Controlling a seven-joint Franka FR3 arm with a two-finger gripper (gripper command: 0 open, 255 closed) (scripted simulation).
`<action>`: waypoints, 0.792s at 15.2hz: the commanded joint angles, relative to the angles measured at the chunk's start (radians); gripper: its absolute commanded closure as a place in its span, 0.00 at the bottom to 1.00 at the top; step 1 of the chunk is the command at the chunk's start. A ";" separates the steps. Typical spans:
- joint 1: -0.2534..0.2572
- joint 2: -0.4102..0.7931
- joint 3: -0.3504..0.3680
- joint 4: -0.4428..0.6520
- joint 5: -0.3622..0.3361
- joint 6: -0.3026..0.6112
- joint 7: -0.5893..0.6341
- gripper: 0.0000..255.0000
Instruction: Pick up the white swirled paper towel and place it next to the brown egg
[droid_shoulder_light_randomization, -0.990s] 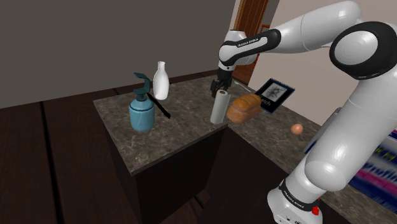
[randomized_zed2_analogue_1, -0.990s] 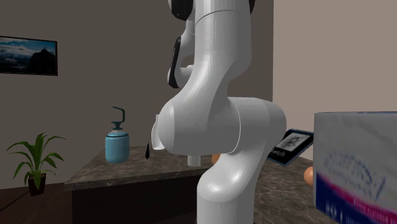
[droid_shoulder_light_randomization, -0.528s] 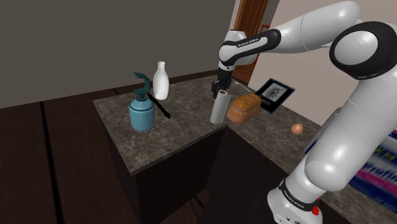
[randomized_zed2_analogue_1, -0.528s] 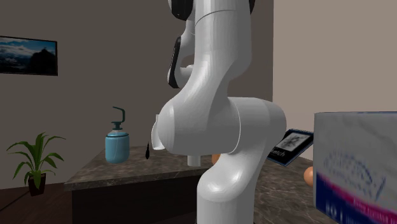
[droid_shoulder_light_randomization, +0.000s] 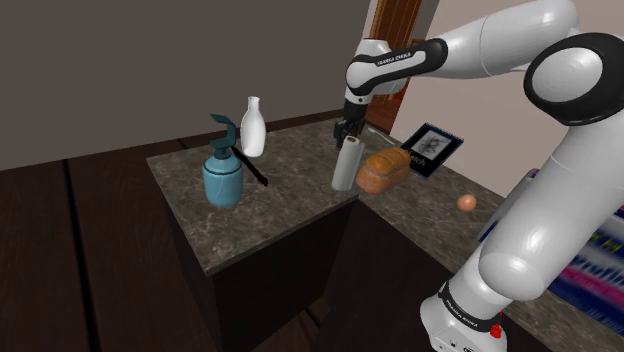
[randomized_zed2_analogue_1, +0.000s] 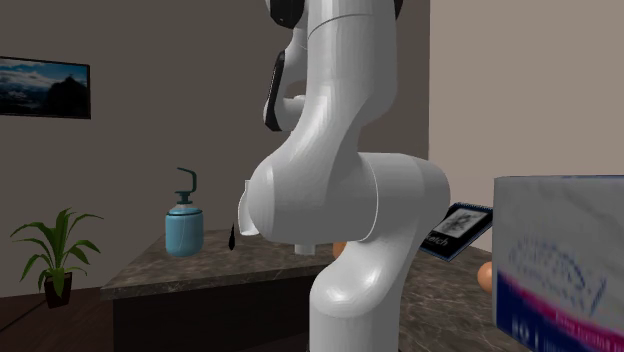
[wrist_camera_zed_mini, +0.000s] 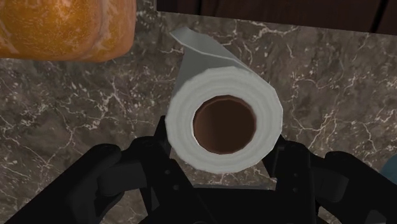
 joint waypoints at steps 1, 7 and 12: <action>0.001 -0.008 0.000 0.014 -0.002 -0.022 0.003 1.00; 0.001 -0.030 0.001 0.070 -0.007 -0.100 0.007 1.00; 0.002 -0.043 0.001 0.123 -0.010 -0.165 0.010 1.00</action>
